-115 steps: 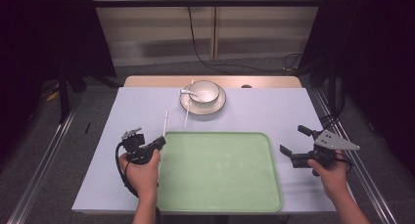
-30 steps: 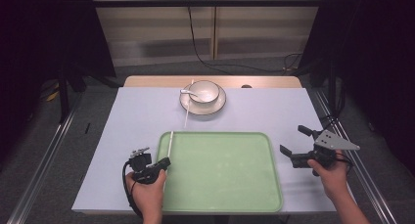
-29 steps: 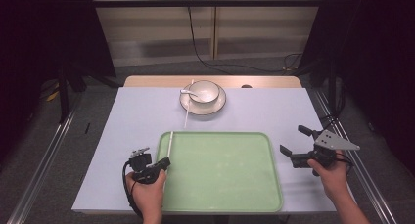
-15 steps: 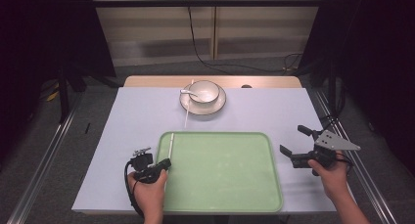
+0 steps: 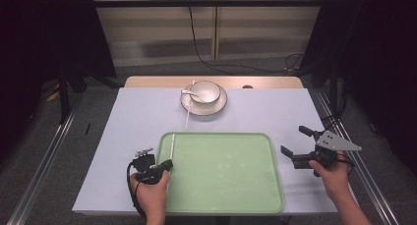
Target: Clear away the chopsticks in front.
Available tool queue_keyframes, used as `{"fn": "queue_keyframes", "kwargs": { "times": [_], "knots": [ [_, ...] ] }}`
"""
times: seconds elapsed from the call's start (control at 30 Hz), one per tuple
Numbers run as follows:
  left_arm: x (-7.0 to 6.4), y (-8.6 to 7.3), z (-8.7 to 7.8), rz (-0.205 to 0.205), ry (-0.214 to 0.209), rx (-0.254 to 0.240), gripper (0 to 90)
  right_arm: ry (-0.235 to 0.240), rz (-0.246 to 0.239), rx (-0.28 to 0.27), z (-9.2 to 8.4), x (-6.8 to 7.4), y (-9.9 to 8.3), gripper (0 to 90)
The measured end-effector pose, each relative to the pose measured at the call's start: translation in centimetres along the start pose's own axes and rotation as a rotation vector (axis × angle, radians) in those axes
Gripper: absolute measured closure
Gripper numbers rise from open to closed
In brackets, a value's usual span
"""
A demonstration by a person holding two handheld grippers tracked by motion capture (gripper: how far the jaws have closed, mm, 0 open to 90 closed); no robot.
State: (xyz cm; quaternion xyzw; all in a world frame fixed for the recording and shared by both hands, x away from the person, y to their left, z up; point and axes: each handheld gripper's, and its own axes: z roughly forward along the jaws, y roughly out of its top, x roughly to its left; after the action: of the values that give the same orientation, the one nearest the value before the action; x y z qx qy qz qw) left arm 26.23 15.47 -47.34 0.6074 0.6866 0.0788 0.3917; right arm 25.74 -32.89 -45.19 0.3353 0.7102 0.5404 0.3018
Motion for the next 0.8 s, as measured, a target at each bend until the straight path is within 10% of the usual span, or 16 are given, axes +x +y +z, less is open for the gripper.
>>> {"fn": "queue_keyframes", "kwargs": {
  "times": [0.8],
  "knots": [
    [-0.49,-0.39,0.27,0.031,0.016,-0.026,84.5,0.008,-0.011,0.014,0.06,-0.04,-0.07,1.7]
  ]
}}
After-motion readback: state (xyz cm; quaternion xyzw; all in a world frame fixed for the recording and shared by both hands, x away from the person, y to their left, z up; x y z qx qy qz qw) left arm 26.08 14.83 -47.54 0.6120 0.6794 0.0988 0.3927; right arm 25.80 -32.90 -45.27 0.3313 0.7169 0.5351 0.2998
